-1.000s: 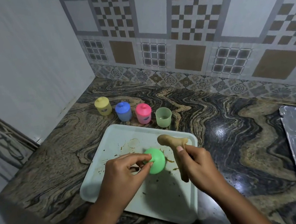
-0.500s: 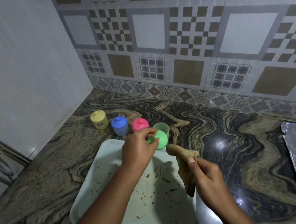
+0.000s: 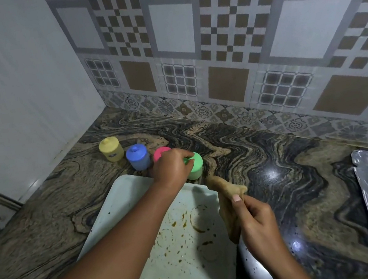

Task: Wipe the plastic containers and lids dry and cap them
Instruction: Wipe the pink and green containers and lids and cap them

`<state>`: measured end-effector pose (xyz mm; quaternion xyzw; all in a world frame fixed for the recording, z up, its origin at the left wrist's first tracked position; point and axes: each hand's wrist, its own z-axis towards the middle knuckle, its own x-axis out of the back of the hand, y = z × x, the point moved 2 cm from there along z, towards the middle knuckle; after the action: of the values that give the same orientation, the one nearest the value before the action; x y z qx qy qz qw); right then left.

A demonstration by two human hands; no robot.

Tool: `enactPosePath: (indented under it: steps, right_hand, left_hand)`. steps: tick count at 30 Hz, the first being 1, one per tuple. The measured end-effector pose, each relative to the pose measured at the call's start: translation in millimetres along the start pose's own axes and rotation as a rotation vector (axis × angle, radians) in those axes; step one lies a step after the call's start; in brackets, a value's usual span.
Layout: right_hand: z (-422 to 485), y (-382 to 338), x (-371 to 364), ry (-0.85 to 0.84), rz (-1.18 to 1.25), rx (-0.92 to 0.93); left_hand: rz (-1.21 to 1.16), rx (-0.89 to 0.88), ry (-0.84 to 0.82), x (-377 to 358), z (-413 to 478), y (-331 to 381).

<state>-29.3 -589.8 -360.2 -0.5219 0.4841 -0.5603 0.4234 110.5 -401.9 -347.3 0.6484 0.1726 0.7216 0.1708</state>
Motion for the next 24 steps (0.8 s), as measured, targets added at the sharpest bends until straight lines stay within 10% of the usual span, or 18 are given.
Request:
enactPosePath:
  steps: [24]
  right_hand:
    - [-7.6,-5.2,-15.3,-0.002,-0.045,0.000]
  left_hand:
    - [0.274,0.019,-0.252,-12.1,23.3,11.0]
